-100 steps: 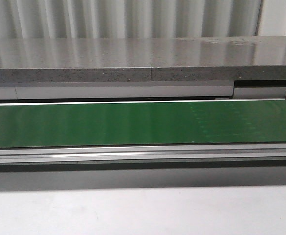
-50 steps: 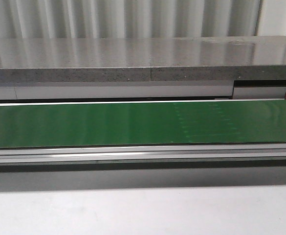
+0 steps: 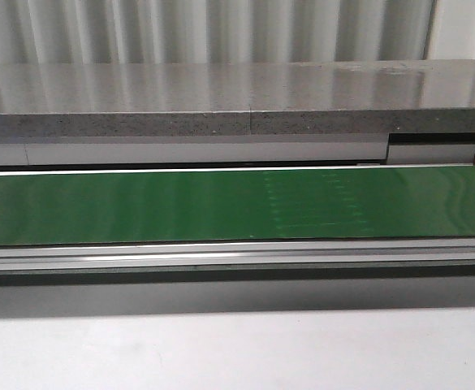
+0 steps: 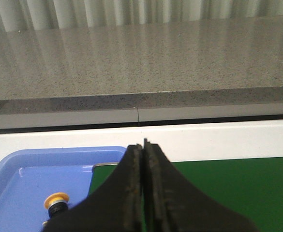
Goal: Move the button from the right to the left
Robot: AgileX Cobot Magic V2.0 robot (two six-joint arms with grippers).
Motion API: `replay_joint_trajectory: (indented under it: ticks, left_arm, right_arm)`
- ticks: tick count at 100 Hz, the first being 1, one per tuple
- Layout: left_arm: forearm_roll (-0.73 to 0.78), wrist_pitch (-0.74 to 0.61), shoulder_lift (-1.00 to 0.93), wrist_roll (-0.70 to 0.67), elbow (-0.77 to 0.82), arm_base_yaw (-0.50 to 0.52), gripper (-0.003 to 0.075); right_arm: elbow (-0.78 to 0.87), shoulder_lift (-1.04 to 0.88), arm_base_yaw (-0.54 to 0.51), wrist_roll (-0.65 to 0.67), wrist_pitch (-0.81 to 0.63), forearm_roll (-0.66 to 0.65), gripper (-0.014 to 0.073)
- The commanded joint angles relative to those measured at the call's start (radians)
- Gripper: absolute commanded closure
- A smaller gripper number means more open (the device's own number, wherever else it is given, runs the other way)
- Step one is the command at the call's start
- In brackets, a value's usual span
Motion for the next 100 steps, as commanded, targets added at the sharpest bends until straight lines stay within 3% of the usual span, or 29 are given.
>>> replay_joint_trajectory:
  ticks: [1,34,64,100]
  left_arm:
    - [0.005,-0.158,-0.053,-0.027,0.050,-0.015,0.0740]
    - [0.009,-0.177,-0.307,-0.075,0.291,-0.013,0.0740]
    - [0.009,-0.177,-0.504,-0.102,0.396,-0.013,0.0740]
    - [0.009,-0.237,-0.510,-0.102,0.423,-0.013,0.0740]
  right_arm:
    - [-0.025,0.002,0.000,-0.009,-0.074,0.008,0.0661]
    - [-0.025,0.002,0.000,-0.009,-0.074,0.008,0.0661]
    - [-0.025,0.002,0.000,-0.009,-0.074,0.008,0.0661]
    - [-0.025,0.003,0.000,-0.009,-0.074,0.008,0.0661]
